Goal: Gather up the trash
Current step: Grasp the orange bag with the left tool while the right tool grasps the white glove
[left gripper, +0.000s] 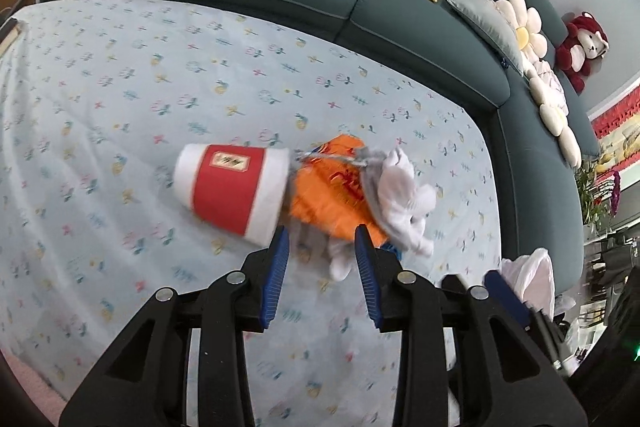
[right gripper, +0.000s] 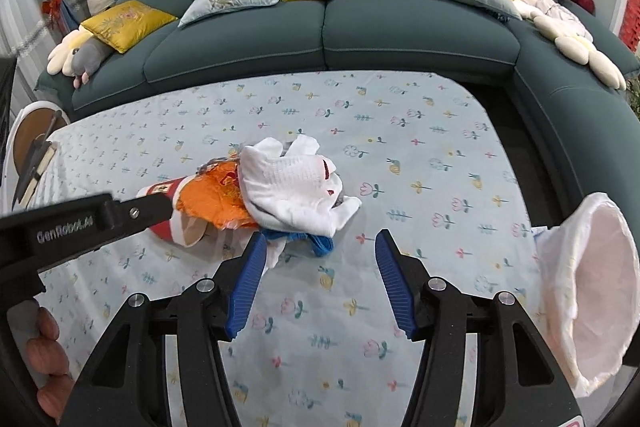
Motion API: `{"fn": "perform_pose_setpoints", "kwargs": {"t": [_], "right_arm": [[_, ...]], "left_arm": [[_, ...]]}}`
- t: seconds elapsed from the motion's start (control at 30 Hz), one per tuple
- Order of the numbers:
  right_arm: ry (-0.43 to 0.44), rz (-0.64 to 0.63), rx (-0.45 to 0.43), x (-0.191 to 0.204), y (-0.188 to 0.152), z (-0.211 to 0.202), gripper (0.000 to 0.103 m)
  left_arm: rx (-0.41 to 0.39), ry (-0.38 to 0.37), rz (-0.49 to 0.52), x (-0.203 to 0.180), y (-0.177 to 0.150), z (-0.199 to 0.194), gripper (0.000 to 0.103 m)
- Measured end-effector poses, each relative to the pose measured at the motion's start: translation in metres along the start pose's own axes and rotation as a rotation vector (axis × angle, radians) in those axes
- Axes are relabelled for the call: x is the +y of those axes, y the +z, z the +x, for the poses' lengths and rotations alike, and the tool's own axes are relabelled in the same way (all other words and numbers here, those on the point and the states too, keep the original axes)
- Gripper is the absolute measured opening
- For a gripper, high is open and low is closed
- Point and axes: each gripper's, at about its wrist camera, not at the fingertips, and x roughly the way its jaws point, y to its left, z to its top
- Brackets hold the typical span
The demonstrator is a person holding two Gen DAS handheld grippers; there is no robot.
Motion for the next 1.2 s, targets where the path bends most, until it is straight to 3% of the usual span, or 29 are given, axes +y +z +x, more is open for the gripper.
{"fn": "perform_pose_setpoints", "kwargs": {"t": [0.3,0.4,0.53,0.63,1.2], "right_arm": [[0.024,-0.010,0.041,0.001,0.009,0.039,0.048],[0.037,-0.013,0.063,0.002,0.008,0.051,0.037],[0.046,-0.010,0.092,0.001,0.004,0.062,0.011],[0.053,-0.007,0.091,-0.002,-0.001,0.061,0.006],[0.017,0.082,-0.043,-0.051,-0.010,-0.030,0.004]], "left_arm": [[0.053,0.006,-0.038,-0.003,0.013,0.041,0.029],[0.066,-0.001,-0.033,-0.003,0.012,0.049,0.020],[0.070,-0.018,-0.015,-0.003,0.009,0.053,0.011],[0.062,-0.022,0.008,-0.006,0.006,0.050,0.010],[-0.007,-0.061,0.098,-0.044,-0.033,-0.015,0.006]]}}
